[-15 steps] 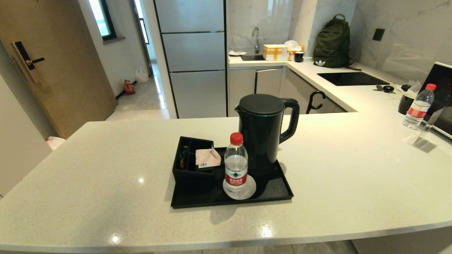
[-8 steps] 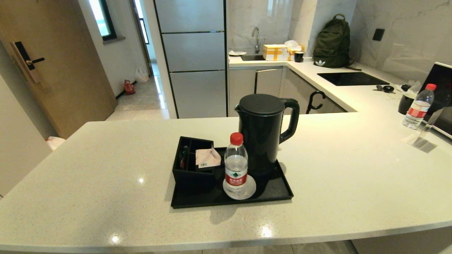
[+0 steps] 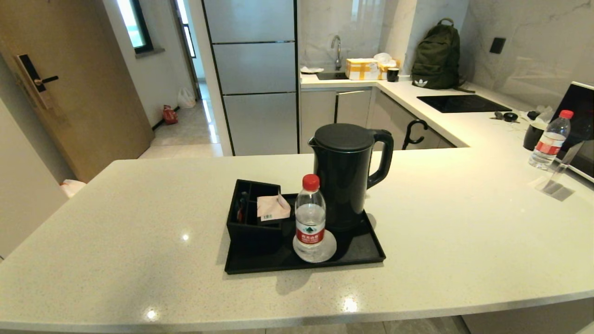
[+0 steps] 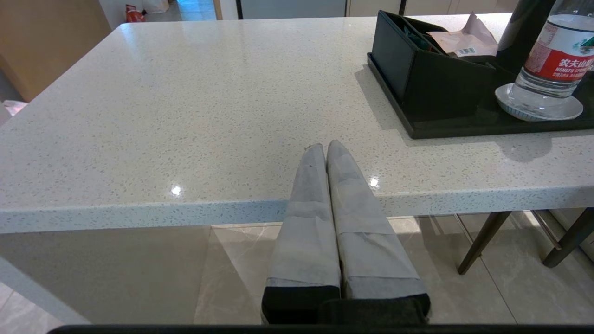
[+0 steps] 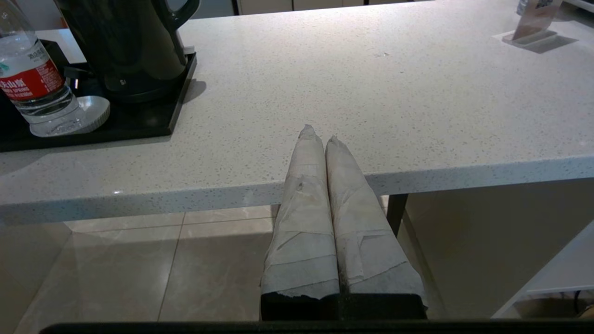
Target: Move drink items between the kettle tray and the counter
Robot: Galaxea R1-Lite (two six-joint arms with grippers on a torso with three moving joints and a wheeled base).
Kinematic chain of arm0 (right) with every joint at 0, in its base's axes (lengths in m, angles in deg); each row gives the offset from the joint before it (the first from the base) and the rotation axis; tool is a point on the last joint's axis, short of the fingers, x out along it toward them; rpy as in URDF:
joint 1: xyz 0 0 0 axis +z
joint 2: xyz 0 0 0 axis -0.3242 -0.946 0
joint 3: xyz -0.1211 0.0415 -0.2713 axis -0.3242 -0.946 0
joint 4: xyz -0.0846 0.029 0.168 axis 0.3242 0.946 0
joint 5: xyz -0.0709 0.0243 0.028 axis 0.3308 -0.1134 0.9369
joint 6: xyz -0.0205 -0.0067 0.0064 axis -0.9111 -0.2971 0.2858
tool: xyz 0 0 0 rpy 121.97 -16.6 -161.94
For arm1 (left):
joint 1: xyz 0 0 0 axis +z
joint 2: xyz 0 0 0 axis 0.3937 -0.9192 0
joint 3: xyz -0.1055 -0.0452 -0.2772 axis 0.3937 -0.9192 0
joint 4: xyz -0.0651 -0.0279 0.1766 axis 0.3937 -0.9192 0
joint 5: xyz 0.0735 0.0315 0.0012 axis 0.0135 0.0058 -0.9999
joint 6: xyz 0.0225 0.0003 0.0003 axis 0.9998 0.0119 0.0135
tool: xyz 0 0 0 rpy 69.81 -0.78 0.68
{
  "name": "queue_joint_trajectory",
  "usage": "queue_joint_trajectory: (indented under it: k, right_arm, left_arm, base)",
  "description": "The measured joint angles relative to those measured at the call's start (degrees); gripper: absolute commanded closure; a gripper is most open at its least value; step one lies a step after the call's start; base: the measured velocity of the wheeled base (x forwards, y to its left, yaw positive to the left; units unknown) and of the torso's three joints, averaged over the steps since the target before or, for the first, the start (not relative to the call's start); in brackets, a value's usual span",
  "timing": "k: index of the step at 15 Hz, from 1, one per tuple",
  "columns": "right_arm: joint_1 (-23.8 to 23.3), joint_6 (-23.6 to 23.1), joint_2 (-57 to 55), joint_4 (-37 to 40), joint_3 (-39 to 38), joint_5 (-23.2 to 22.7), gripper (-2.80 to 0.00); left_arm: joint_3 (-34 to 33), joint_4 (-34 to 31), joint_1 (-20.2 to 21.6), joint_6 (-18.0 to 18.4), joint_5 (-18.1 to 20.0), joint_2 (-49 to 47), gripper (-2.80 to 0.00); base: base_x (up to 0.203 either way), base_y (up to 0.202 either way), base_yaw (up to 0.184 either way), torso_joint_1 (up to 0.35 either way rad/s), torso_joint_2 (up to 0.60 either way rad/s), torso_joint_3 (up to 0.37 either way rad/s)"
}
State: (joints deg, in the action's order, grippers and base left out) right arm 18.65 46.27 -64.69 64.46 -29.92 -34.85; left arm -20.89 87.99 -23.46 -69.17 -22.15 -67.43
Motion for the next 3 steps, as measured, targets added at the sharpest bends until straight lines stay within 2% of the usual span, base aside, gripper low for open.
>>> queue_joint_trajectory:
  k: [3]
  right_arm:
    - [0.02,0.41,0.0,-0.05,0.0,0.05,0.0]
  left_arm:
    - [0.0,-0.02,0.0,0.02,0.0,0.0,0.0]
  base:
    - [0.0,0.0,0.0,0.0,0.0,0.0]
